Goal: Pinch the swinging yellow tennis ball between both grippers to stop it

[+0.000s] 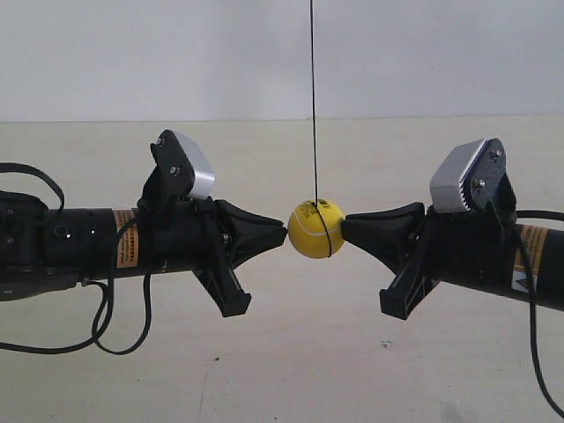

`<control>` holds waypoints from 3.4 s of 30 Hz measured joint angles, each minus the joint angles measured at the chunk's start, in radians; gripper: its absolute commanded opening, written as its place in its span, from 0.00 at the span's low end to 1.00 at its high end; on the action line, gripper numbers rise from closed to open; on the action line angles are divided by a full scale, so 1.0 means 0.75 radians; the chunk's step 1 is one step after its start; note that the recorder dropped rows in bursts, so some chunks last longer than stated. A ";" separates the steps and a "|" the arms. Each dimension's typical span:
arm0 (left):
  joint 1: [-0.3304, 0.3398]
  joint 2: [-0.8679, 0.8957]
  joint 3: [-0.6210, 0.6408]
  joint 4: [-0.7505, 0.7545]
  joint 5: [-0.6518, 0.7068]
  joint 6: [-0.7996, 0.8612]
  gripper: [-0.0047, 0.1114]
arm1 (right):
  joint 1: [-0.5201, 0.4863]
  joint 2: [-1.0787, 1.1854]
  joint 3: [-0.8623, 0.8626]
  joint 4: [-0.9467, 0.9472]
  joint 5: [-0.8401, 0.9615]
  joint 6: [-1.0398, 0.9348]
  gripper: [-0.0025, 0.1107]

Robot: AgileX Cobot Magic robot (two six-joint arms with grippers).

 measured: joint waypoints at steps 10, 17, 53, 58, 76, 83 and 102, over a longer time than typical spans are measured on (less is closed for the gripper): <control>0.000 0.000 0.000 0.002 0.000 -0.003 0.08 | 0.000 0.000 0.000 0.000 0.003 0.000 0.02; 0.000 -0.003 -0.005 0.002 0.017 -0.003 0.08 | 0.000 0.000 0.000 0.005 0.005 0.000 0.02; 0.000 -0.230 -0.005 0.002 0.297 -0.065 0.08 | 0.000 0.063 -0.003 0.009 0.047 -0.023 0.02; 0.000 -0.198 -0.005 0.002 0.273 -0.056 0.08 | 0.000 0.083 -0.003 0.009 0.008 -0.025 0.02; 0.000 -0.195 -0.005 0.002 0.237 -0.056 0.08 | 0.000 0.083 -0.003 0.004 -0.037 -0.010 0.02; 0.000 -0.195 -0.005 0.002 0.237 -0.056 0.08 | 0.000 0.083 -0.003 -0.011 -0.047 0.006 0.02; 0.000 -0.125 -0.005 0.002 0.177 -0.041 0.08 | 0.000 0.083 -0.003 -0.025 -0.056 0.016 0.02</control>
